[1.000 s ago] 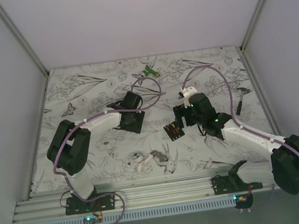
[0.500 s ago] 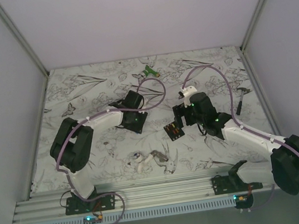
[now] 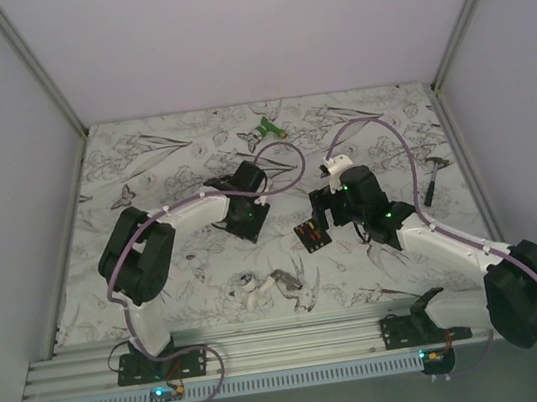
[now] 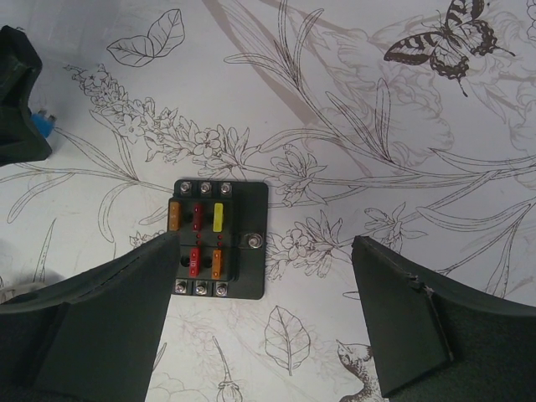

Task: Snap on the fuse box
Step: Pick up the fuse from the center of the board.

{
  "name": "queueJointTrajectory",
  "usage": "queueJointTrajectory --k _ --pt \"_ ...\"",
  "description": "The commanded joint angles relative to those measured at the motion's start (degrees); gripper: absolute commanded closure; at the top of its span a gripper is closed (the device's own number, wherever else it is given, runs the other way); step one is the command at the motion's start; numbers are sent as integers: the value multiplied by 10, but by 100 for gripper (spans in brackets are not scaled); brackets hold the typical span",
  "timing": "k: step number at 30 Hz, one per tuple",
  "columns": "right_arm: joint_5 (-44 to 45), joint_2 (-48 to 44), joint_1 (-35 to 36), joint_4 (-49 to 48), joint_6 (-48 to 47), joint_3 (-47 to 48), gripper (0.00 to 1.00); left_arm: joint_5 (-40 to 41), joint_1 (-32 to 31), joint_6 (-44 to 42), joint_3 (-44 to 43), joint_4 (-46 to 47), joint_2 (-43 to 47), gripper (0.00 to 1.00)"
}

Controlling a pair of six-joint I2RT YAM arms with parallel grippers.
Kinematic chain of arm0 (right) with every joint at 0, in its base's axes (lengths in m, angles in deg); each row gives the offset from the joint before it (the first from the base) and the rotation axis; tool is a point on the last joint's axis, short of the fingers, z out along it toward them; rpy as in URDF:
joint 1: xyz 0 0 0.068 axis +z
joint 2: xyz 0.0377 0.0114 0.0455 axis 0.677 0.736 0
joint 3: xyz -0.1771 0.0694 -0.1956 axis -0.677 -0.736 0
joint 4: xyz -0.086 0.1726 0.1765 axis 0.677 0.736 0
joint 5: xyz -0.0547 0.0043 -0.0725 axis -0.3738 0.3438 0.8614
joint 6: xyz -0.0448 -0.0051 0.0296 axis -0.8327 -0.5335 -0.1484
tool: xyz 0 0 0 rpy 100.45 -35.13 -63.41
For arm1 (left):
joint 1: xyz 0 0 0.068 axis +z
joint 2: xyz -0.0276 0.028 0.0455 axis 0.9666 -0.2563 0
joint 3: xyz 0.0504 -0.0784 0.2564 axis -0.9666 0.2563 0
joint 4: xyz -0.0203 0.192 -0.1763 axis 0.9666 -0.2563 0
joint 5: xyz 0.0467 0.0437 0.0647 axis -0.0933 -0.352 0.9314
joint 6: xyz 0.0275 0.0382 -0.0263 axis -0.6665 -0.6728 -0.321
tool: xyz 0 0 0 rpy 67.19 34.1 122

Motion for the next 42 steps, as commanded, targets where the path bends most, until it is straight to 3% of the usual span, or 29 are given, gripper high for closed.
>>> queueJointTrajectory --k 1,6,12,19,32,42 --pt "-7 -1 -7 -18 -2 11 10 22 -3 43 -27 -63 -32 57" --pt "-7 2 -8 -19 -1 11 10 5 -3 95 -44 -70 -35 54" --pt "-6 0 -8 -19 0 10 10 61 -3 132 -69 -123 -52 54" --pt "-8 2 -8 -21 2 9 10 67 -3 186 -76 -127 -68 55" --pt "-7 1 -8 -20 5 6 9 51 -3 225 -102 -125 -97 54" --pt "-14 4 -7 -23 6 6 9 74 -3 244 -97 -124 -118 62"
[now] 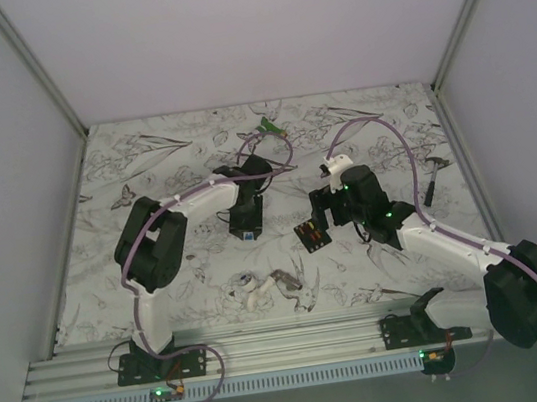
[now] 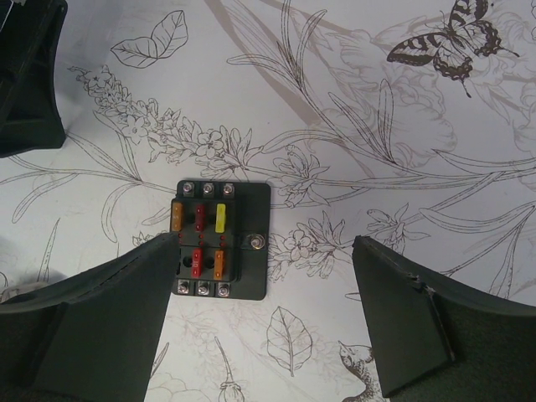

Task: Snap on the fuse box
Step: Pick up the fuse from the center of the board.

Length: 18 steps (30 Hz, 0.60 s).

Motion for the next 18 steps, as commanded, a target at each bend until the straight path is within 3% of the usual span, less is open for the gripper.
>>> queueJointTrajectory --k 1,12,18 --pt "-8 4 -5 -21 6 6 9 14 -2 24 8 -8 -45 63" --pt "-29 2 -5 -28 15 -1 9 6 1 63 17 1 -46 75" --pt "-69 0 -4 -98 56 -35 10 -21 11 121 49 37 10 82"
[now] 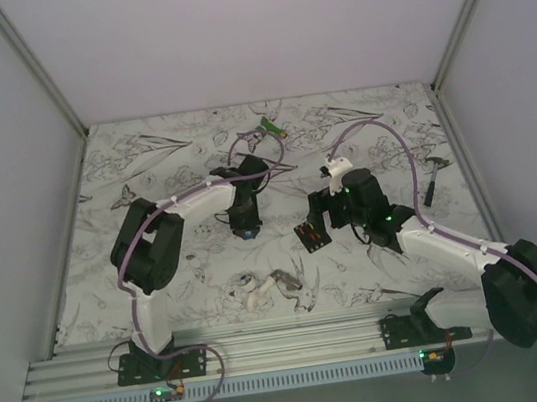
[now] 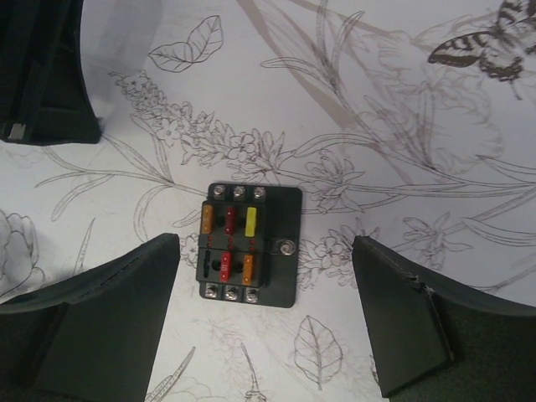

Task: Snap on the fuse box
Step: Pick up the fuse from the center of the board.

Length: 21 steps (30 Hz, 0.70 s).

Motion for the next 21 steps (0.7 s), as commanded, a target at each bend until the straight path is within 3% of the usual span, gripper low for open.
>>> queueJointTrajectory --k 1,10,21 --pt "-45 -1 -2 -77 40 -22 10 -24 9 69 47 33 17 83" --pt "-44 -5 47 -218 88 -67 13 -84 18 196 87 85 136 83" --pt "99 1 162 -471 124 -144 19 -170 18 366 159 195 220 87"
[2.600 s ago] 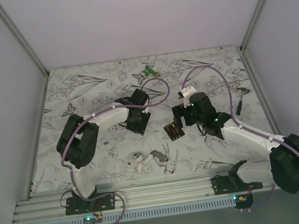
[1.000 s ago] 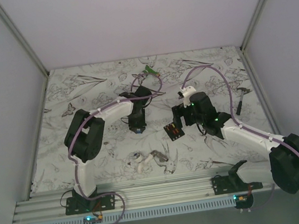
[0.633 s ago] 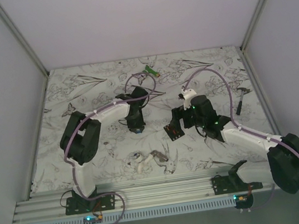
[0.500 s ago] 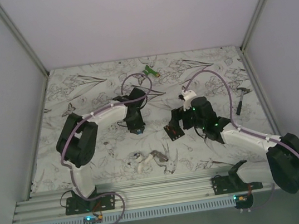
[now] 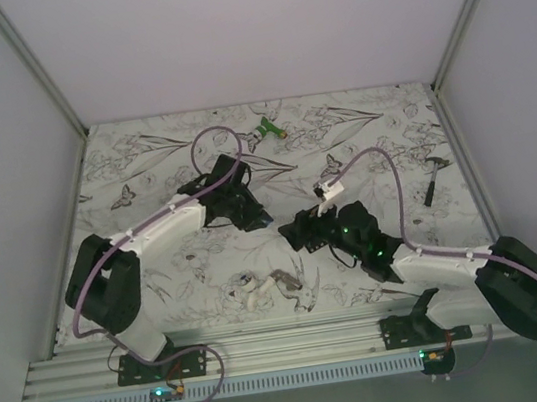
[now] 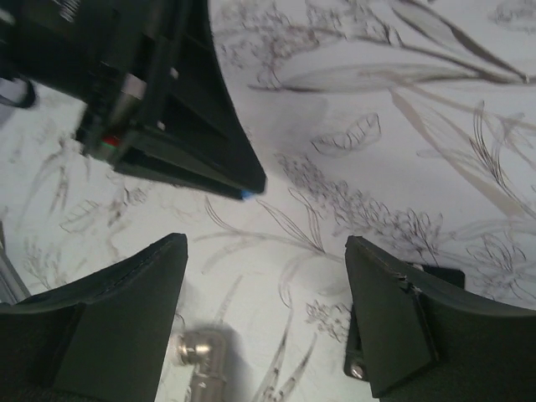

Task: Snap on the fuse box
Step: Pick up the fuse from the center of the board.

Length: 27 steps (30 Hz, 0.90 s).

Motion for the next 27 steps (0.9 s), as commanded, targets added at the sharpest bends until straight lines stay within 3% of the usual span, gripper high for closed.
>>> queueJointTrajectory --k 1,11,27 --pt "86 5 39 -159 14 -17 20 -49 2 90 26 45 33 87" --pt "166 70 82 -273 38 -26 37 -77 -2 148 64 99 104 88" --pt "189 125 83 -331 70 -6 58 -117 -10 186 90 146 116 89"
